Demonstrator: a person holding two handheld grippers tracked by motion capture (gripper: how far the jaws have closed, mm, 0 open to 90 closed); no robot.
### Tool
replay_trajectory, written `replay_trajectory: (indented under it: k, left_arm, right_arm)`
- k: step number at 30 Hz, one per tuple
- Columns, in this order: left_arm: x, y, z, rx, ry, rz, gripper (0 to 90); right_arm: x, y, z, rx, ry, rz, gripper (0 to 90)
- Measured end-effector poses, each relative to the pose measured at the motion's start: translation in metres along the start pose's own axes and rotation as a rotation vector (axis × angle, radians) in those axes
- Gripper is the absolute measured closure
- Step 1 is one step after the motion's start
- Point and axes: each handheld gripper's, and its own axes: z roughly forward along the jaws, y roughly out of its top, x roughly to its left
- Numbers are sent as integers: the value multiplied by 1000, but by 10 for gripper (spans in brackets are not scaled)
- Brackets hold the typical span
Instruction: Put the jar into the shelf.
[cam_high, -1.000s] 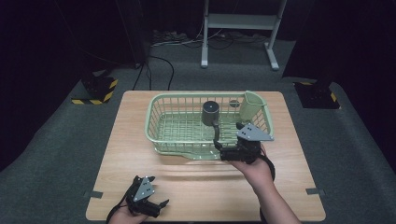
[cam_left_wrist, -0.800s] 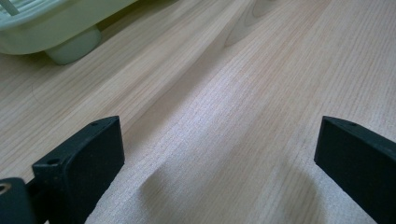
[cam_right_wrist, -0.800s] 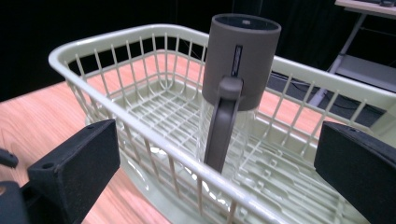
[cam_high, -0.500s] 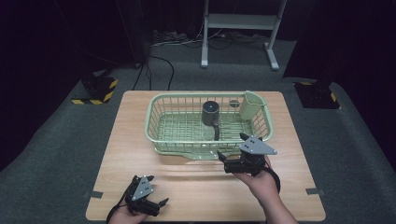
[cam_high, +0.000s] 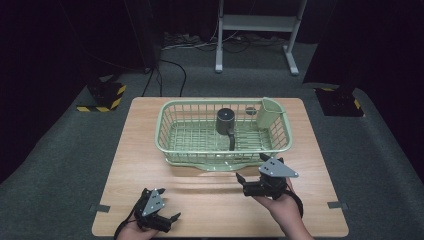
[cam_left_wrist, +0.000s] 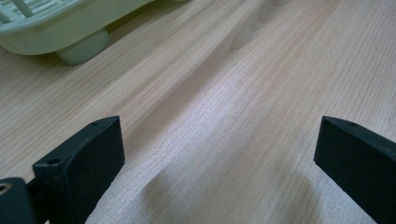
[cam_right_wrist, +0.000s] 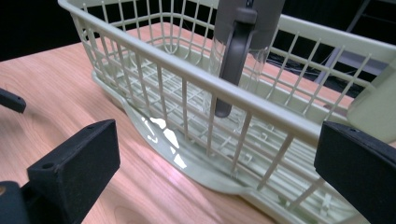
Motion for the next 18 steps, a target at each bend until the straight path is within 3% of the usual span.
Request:
replay_trajectory:
  k: [6, 18]
  left_arm:
    - [0, 0, 0, -2, 3, 3, 21]
    - [0, 0, 0, -3, 6, 4, 20]
  right_arm:
    - [0, -11, -1, 20, -10, -5, 0]
    - [1, -50, -3, 83, -45, -1, 0]
